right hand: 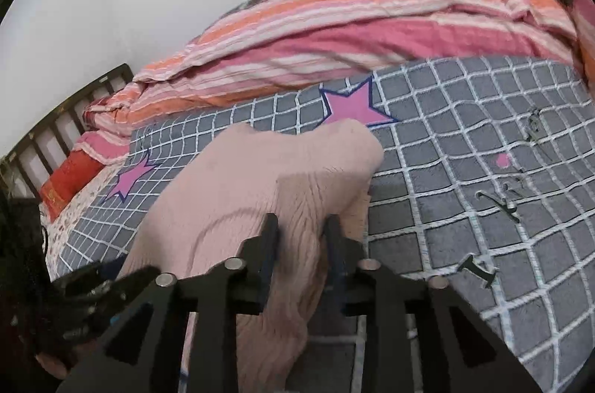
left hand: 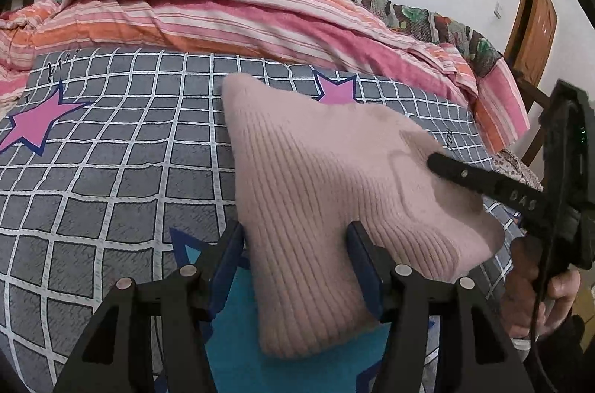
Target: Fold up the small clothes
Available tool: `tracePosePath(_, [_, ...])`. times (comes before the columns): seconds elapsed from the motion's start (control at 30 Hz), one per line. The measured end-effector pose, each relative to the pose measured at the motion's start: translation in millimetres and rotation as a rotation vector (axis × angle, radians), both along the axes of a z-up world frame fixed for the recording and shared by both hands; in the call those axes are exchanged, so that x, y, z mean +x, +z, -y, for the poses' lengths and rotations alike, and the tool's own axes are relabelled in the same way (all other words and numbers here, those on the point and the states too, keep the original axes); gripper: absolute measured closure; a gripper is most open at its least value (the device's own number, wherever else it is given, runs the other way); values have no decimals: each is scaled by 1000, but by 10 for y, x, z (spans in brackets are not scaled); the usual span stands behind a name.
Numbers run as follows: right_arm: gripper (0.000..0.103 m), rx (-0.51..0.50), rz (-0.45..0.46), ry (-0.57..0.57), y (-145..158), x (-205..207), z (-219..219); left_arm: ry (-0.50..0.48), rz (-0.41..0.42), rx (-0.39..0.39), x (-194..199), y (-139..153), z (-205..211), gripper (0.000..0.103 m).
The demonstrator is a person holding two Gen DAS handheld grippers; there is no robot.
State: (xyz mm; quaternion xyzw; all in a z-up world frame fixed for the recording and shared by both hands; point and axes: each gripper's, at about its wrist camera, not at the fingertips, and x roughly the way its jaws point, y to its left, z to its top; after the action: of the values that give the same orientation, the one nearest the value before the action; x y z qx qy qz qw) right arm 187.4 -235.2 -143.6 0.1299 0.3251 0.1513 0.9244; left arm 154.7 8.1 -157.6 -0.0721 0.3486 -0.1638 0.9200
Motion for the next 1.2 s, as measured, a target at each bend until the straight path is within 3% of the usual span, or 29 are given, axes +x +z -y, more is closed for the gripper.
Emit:
tracePosePath(0.13, [90,21,115,25,153,-157,79,-19,9,-22,-19,13,-24,47])
tracePosePath(0.2, [91,10,78,2,117,-142,121,-23,10,-27,-16,27,-29,47])
tracePosePath(0.3, [91,-59,-57,-34,-109,-4,76,-34,25,-46,-26,76,-31,47])
tracePosePath(0.47, [89,-53,-9,-33,7,-59,111,0,36,-62,39,133,-39,47])
tracePosePath(0.53, [81,-63,-1,-41,24,-61,117,25,24,-61,112,132,-38,47])
tracePosePath(0.67, [78,-64,8,-45,56,-23,114,49,14,-81,203,156,-42,47])
tracePosePath(0.73, [71,-54,8,-53,70,-3,127,60,14,-80,232,176,-35,47])
tracePosePath(1.13, [58,-38,-7,-56,57,109,236,98,-15,-72,531,286,-171,45])
tracePosePath(1.2, [55,-18,-14,-57,60,149,278,71,-18,-117,627,296,-236,47])
